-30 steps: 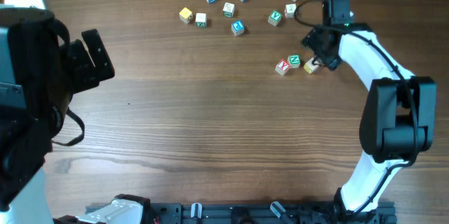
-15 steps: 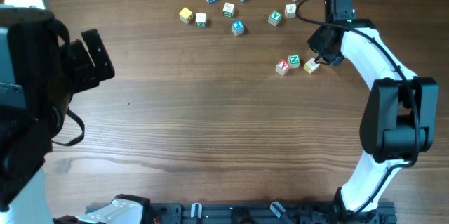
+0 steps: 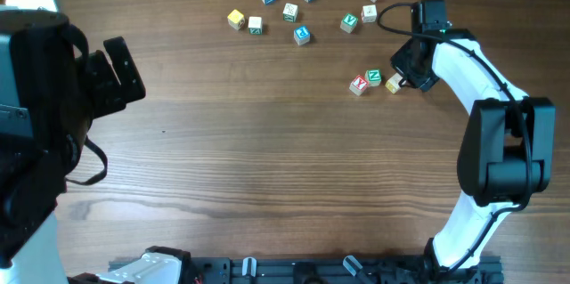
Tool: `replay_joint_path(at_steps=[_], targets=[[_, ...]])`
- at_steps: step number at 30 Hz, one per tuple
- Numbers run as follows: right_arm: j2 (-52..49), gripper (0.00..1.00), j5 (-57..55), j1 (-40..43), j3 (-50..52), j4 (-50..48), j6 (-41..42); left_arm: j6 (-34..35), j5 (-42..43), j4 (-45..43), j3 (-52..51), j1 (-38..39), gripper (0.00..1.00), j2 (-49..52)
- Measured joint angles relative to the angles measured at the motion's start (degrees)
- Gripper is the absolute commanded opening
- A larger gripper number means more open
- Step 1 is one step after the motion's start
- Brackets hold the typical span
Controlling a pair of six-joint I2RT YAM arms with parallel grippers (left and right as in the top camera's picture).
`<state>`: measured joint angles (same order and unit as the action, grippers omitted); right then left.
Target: Form a circle
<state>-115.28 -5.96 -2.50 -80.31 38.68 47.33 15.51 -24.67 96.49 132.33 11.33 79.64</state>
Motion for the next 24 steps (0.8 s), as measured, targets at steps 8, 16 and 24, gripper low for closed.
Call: replay_joint_path(at_steps=[8,16,24], targets=[[0.00,0.08,1.49,0.00,0.00,2.12,0.20,0.00,0.00,0.00,0.00,0.00,1.00,0.00],[0.00,0.08,2.69,0.00,0.00,2.45,0.20,0.00,-0.02,0.00,0.00,0.00,1.00,0.00],[0.00,0.08,4.37,0.00,0.00,2.64,0.22,0.00,0.00,0.00,0.00,0.00,1.00,0.00]])
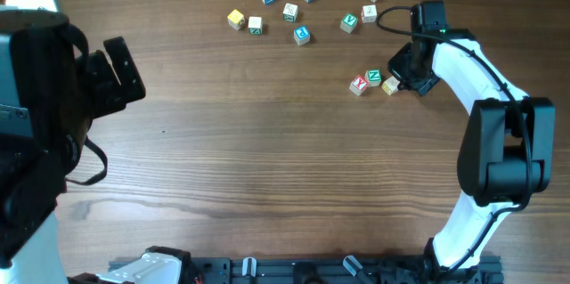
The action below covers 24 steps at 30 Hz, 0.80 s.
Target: Form a circle
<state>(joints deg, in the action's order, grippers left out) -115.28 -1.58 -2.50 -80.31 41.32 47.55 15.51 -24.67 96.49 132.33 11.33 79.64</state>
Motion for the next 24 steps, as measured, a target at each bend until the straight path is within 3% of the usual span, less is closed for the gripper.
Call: replay_joint_path(at_steps=[24], targets=[[0.00,0.07,-5.31,0.00,0.02,4.24,0.70,0.00,0.00,0.00,0.00,0.00,1.00,0.00]])
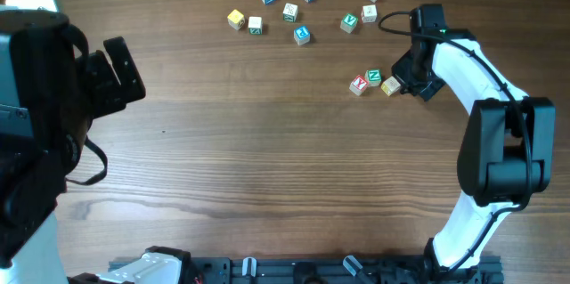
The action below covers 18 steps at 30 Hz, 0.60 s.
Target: Form a circle
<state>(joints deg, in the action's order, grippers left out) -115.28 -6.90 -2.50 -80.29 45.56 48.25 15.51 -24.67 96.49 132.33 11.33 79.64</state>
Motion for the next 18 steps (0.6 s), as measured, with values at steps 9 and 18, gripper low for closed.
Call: replay_joint_path(at_steps=[9,18], targets=[[0.00,0.07,0.48,0.00,0.00,-1.18,-7.43,0.00,-0.02,0.00,0.00,0.00,1.00,0.00],[0.00,0.06,2.43,0.00,0.02,0.33,-11.13,0.00,0.00,0.00,0.00,0.00,1.00,0.00]])
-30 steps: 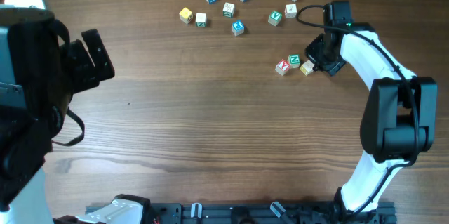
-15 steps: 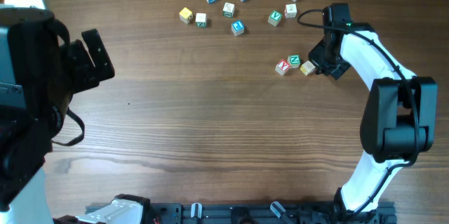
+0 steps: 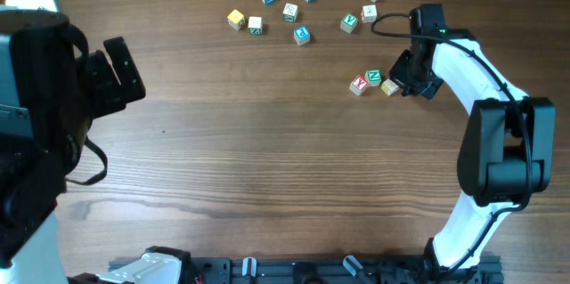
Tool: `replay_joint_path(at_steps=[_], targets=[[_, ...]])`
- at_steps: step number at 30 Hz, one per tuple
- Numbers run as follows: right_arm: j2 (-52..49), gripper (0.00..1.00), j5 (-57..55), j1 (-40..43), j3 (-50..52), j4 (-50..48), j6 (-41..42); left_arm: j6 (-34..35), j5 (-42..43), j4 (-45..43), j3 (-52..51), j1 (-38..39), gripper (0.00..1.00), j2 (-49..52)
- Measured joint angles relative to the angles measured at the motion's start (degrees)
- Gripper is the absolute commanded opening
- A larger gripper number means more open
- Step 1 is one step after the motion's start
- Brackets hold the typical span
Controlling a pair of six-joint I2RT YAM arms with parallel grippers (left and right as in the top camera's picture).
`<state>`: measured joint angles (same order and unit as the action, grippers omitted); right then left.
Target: Form a circle
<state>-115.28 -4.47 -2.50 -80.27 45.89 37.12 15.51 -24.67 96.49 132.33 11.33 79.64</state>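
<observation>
Small lettered cubes lie at the far side of the table. Several are strewn in a loose band, from a white one to a green one (image 3: 349,22). Nearer, a red cube (image 3: 358,85), a green N cube (image 3: 374,77) and a yellow cube (image 3: 390,87) sit close together. My right gripper (image 3: 403,82) is low, right against the yellow cube's right side; its fingers are hidden under the wrist. My left gripper (image 3: 123,68) hangs high at the left edge, far from every cube.
The right arm (image 3: 472,70) reaches in from its base at the right front. A black rail (image 3: 294,271) runs along the front edge. The left arm's bulk (image 3: 36,115) fills the left side.
The right gripper and the yellow cube at its tip have shifted a hair to the left, towards the green N cube. The other cubes and the left arm are unchanged.
From the oldest moment the right gripper stayed at the yellow cube next to the green N and red cubes. Across the moments the gripper and the cube crept slightly nearer and to the left. The far band of cubes and the left arm kept their places.
</observation>
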Motion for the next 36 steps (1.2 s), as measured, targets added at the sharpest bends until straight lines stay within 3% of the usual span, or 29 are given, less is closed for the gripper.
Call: replay_joint_path(at_steps=[20,36], targets=[[0.00,0.05,1.92,0.00,0.00,3.76,-2.34,0.00,0.00,0.00,0.00,0.00,1.00,0.00],[0.00,0.04,9.62,0.00,0.00,3.04,-2.34,0.00,0.00,0.00,0.00,0.00,1.00,0.00]])
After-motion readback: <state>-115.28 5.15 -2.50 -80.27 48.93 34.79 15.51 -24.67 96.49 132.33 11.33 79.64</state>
